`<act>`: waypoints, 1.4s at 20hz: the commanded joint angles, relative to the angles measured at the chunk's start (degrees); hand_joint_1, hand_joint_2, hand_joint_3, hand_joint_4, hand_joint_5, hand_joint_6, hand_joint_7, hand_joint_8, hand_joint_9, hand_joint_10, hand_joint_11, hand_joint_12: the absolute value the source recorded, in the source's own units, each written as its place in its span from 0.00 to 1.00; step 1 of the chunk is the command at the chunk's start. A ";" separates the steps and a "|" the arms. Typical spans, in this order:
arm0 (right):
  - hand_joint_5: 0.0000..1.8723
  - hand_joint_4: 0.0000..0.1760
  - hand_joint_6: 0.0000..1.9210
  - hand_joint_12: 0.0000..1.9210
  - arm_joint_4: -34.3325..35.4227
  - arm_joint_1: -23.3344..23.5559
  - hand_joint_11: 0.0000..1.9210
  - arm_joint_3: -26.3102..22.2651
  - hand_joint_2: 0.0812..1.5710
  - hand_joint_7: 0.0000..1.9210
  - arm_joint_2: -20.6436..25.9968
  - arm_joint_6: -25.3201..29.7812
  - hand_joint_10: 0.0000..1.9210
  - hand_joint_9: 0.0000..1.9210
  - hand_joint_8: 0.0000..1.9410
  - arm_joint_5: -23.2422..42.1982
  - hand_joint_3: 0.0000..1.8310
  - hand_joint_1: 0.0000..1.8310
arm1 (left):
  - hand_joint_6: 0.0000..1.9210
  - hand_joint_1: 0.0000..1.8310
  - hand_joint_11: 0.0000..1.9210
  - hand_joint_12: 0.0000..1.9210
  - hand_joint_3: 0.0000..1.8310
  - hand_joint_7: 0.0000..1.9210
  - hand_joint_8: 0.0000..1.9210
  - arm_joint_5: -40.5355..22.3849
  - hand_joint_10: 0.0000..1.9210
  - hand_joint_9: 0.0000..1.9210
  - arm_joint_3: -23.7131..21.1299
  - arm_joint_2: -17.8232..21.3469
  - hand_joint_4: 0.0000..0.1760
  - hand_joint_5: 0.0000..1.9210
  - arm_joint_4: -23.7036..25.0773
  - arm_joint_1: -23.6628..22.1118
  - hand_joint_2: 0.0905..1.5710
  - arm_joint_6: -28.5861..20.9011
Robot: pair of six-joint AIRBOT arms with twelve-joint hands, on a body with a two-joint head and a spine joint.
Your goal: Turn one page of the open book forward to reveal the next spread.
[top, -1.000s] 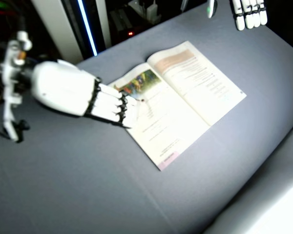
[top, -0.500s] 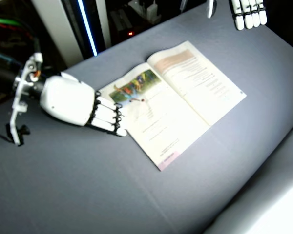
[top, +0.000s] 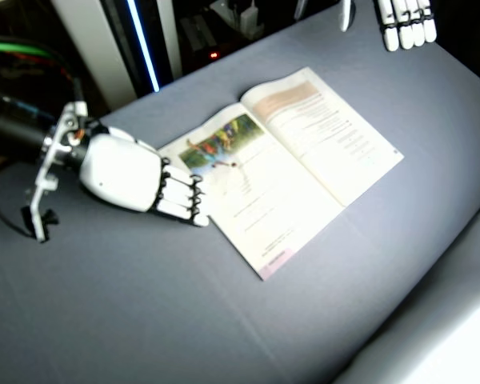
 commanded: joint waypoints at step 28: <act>0.05 0.00 0.00 0.02 2.51 13.44 0.05 12.44 0.79 0.05 -22.19 4.37 0.00 0.03 0.00 10.50 0.00 0.00 | 0.00 0.00 0.01 0.00 0.00 0.02 0.00 -8.39 0.00 0.01 1.05 -0.49 0.00 0.03 -1.79 -1.24 0.87 -1.22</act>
